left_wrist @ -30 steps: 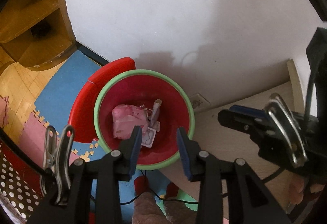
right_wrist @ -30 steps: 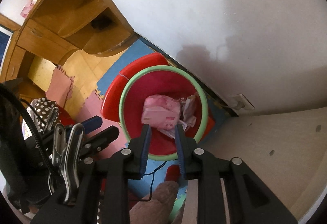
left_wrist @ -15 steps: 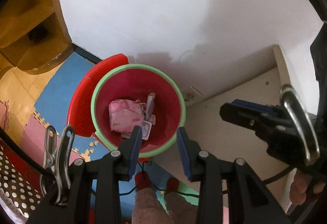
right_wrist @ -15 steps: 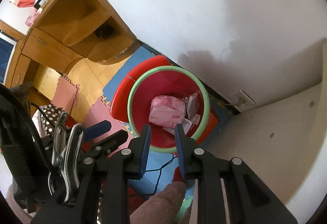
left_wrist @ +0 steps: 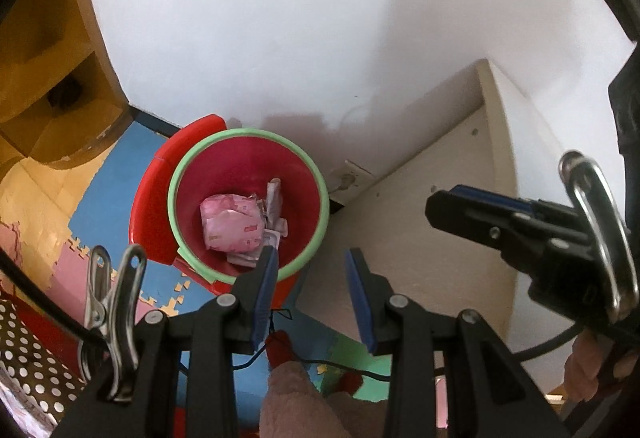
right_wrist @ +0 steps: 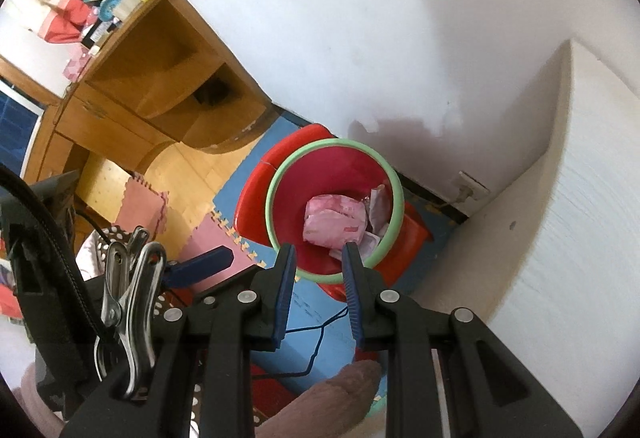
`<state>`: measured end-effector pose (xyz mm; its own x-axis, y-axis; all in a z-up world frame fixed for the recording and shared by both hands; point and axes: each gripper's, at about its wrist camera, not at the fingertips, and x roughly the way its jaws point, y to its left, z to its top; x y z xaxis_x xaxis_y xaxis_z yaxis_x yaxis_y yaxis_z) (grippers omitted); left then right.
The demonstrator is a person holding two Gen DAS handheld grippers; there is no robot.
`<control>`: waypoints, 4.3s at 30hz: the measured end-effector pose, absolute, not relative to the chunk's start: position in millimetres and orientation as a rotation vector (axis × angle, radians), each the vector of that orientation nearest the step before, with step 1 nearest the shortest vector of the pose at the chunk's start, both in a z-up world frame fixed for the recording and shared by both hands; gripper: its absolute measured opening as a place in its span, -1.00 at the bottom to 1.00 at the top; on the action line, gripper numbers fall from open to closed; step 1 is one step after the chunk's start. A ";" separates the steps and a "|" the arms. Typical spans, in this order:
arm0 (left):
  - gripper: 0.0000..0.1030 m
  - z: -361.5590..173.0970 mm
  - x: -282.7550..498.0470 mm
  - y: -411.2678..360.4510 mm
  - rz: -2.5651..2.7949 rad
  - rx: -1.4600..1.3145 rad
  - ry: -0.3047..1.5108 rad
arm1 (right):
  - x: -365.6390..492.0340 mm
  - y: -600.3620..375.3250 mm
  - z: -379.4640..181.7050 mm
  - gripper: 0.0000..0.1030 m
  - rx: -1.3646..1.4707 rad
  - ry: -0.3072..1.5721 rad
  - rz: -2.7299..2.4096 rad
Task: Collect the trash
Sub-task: 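Move both open tools from the bucket back over the table, then move both open tools toward the teal wet-wipes pack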
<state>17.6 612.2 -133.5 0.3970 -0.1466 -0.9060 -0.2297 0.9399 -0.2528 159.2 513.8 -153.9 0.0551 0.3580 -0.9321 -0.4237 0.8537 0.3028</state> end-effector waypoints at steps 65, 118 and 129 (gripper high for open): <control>-0.30 30.2 -76.4 244.2 -0.382 -0.029 0.979 | -29.8 157.0 57.9 -0.52 0.263 0.984 0.219; -0.29 -32.2 -61.4 -62.9 -0.490 -0.039 1.122 | -51.3 -254.2 26.9 -0.52 0.351 1.047 -0.283; -0.29 -46.0 -63.3 -77.3 -0.466 -0.039 1.152 | -32.7 -274.3 -17.5 -0.52 0.419 1.179 -0.195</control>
<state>-63.3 -77.3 -46.0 0.3220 -0.3749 -0.8694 0.3353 0.9039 -0.2656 -32.7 -274.3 -17.5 0.3763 0.0688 -0.9239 0.3629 0.9066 0.2154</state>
